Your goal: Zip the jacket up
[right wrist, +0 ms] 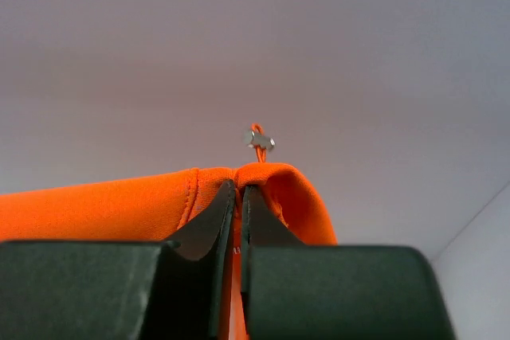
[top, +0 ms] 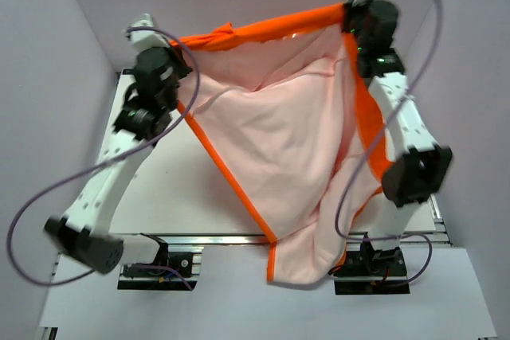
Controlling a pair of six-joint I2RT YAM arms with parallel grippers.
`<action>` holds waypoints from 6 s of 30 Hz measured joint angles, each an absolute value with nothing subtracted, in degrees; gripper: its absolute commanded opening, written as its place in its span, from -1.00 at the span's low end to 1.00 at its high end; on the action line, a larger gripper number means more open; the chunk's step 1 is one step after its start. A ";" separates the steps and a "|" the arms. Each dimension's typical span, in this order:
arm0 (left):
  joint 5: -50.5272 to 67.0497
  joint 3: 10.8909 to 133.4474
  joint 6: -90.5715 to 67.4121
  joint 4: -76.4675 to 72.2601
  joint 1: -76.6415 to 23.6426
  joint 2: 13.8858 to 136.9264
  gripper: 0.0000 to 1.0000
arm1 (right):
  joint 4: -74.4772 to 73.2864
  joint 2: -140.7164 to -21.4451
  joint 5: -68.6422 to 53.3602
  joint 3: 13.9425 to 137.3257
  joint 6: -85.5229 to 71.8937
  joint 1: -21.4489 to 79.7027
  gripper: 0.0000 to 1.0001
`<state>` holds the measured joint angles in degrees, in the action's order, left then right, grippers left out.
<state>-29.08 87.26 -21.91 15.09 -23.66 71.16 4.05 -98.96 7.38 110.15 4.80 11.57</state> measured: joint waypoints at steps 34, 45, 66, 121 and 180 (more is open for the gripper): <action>6.57 60.80 -31.33 19.09 -23.38 73.52 0.96 | -23.03 -80.20 9.96 66.39 -17.21 8.99 0.79; 2.04 90.76 -26.24 22.59 -23.38 119.09 0.94 | -25.12 -82.63 7.11 47.86 -26.68 16.10 0.79; -1.30 42.22 -38.30 29.45 -23.38 77.54 0.96 | -22.68 -131.15 7.18 105.03 -20.67 18.68 0.79; -4.27 54.19 -34.54 28.32 -23.38 81.43 0.96 | -37.34 -107.24 10.09 87.15 -28.47 49.54 0.45; -0.08 54.06 -35.00 23.24 -22.87 77.12 0.96 | -18.06 -72.71 6.72 55.33 -16.69 40.23 0.79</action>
